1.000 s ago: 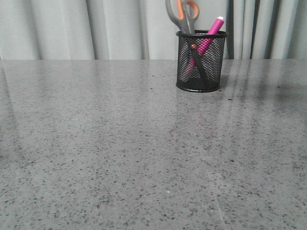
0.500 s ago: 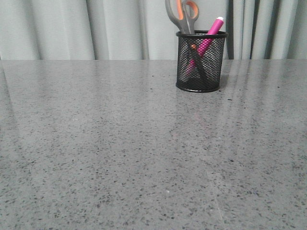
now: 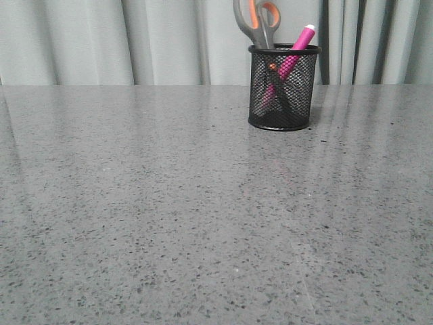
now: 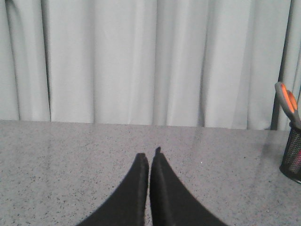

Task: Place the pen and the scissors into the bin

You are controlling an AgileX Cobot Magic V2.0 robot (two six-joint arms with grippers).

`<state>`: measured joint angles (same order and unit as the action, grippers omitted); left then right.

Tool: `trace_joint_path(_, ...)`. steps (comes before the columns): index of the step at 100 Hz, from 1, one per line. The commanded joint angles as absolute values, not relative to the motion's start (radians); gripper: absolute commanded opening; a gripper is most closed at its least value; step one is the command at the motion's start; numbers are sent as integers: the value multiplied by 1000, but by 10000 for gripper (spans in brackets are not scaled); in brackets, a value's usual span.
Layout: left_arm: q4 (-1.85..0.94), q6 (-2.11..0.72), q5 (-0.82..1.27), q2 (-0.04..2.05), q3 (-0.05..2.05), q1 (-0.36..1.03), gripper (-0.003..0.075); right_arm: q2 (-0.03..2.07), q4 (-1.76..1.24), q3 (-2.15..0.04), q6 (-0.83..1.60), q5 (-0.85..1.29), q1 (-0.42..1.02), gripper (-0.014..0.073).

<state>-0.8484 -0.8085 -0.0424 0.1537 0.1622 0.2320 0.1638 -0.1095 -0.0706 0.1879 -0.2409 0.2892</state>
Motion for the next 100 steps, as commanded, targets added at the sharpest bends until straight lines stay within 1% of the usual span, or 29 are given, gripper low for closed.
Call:
trace_joint_path(1, -861, -799, -97, 131, 179, 227, -19, 128, -104, -80, 200, -300, 283, -75)
trace_joint_path(100, -886, -799, -87, 120, 178, 227, -19, 116, -104, -79, 200, -311, 283, -76)
